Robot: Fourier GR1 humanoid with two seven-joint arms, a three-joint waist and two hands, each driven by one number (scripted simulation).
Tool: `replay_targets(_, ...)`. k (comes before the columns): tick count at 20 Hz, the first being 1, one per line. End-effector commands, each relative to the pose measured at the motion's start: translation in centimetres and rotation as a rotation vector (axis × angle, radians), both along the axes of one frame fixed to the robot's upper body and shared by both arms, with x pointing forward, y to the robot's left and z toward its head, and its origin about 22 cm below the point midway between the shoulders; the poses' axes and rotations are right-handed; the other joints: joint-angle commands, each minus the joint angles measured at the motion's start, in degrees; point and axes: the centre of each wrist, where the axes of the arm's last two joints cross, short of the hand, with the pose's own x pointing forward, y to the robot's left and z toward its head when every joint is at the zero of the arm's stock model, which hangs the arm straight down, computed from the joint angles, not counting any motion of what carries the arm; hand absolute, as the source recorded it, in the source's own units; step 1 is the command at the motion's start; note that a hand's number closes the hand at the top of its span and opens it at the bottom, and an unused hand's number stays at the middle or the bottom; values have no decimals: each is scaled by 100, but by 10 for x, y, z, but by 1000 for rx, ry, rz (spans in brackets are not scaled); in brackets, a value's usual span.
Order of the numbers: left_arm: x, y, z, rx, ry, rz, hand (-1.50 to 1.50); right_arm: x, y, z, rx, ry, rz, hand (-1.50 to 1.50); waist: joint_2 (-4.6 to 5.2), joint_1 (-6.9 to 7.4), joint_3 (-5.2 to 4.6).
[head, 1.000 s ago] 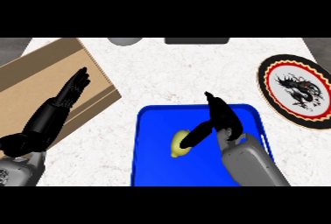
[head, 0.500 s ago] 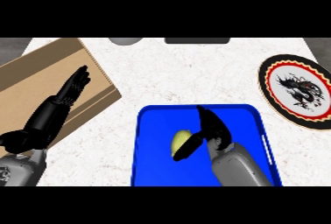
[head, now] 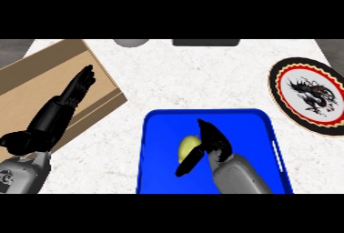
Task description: Pick the lemon from the tray and place it in the plate
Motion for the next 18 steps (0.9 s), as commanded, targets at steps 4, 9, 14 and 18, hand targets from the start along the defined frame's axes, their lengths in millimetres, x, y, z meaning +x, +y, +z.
replay_targets(4, -3, 8, -4, -13, -2, -4, 0, -16, 10, -22, -104, 161, -60, -150, 18, -20, 12)
replay_targets(9, -13, 0, -2, -15, 8, -19, 0, -6, 17, -29, -122, 65, 72, 150, 26, 35, 14)
replay_targets(14, -1, 2, -2, -20, 13, -6, 0, -6, 13, -47, -165, 9, 74, 150, 37, 12, 15)
replay_targets(18, -2, 4, -3, 5, 2, -6, 0, 5, 29, 6, -242, -28, 0, 150, 19, -10, 10)
